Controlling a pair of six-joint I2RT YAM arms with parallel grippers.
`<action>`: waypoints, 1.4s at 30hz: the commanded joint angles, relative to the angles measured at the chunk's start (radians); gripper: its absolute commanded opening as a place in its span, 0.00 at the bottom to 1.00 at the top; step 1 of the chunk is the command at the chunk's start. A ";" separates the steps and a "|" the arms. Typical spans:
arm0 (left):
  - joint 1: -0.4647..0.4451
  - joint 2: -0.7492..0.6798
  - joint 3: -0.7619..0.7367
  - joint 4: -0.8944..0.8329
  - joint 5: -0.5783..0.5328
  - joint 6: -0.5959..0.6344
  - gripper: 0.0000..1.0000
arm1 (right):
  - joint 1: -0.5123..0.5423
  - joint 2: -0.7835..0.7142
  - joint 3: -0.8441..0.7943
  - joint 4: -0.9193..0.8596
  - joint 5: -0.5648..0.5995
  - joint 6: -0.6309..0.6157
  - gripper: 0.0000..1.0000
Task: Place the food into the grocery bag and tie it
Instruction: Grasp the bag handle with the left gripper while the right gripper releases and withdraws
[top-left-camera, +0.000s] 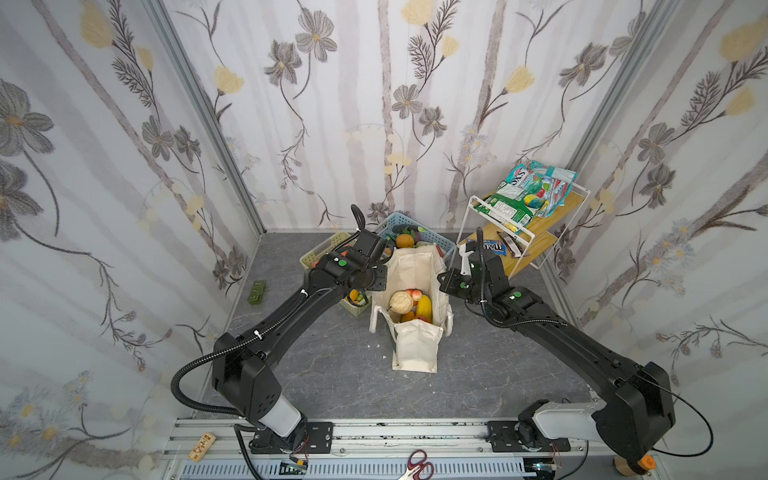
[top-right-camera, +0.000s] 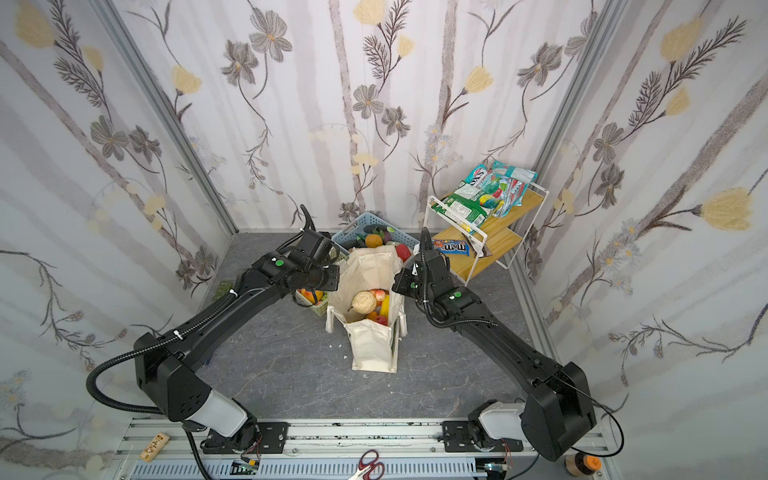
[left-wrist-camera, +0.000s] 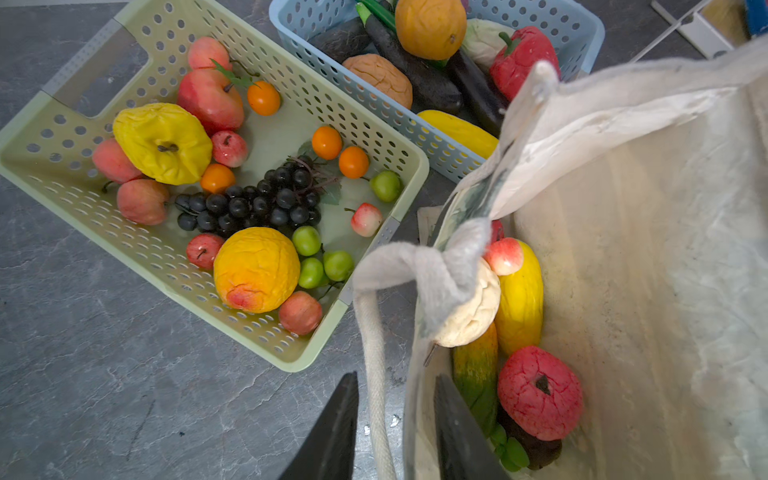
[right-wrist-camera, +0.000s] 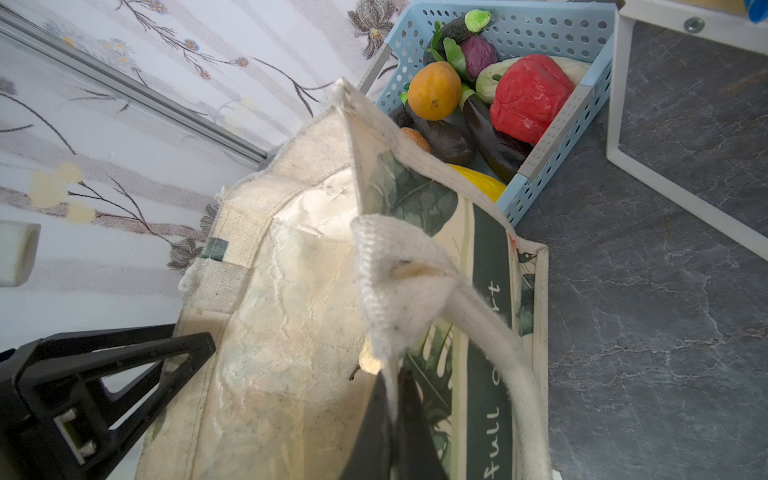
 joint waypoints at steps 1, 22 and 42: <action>0.002 -0.003 -0.006 0.035 0.041 -0.015 0.33 | -0.002 -0.005 -0.002 0.028 0.001 0.001 0.03; 0.010 -0.021 0.000 0.110 0.167 0.038 0.00 | -0.013 -0.142 -0.030 0.001 0.045 -0.011 0.29; 0.013 -0.011 0.023 0.129 0.229 0.057 0.00 | -0.509 -0.544 -0.203 -0.248 0.005 -0.106 0.38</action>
